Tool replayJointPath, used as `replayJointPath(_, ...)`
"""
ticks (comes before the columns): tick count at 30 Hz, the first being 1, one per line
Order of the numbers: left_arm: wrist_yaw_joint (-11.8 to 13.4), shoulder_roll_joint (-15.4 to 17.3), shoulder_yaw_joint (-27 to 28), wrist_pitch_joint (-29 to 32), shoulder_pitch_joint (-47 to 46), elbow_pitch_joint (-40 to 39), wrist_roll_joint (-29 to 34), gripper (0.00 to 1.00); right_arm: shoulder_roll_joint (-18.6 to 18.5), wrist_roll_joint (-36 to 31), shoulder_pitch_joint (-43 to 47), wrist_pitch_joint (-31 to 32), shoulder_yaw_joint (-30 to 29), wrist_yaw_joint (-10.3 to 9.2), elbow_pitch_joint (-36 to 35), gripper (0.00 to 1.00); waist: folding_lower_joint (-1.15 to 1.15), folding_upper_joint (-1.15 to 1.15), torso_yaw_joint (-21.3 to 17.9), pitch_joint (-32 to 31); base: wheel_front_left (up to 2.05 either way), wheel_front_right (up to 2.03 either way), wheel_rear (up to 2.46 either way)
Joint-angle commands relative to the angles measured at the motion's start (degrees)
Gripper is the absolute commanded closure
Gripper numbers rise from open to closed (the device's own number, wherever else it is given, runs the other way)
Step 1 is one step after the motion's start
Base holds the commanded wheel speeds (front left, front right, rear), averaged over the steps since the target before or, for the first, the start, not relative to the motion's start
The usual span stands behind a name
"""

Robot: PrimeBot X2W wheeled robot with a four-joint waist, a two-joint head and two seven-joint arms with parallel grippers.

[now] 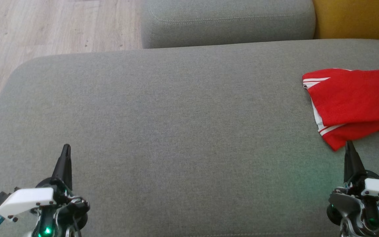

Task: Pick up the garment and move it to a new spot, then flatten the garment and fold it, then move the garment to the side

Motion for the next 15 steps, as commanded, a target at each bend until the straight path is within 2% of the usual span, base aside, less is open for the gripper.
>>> replayJointPath(1,-0.4,0.4,2.0,0.4,-3.1,-2.0,-0.2,1.00,-0.6,0.2,-3.0,0.3,1.2,0.39,-2.2,1.00,0.00,0.00,0.0,0.0,0.00,0.00,0.00)
replayJointPath(15,-0.4,0.4,2.0,0.4,-3.1,-2.0,-0.2,1.00,-0.5,0.2,-3.0,0.4,1.1,0.39,-2.2,1.00,0.00,0.00,0.0,0.0,0.00,0.00,0.00)
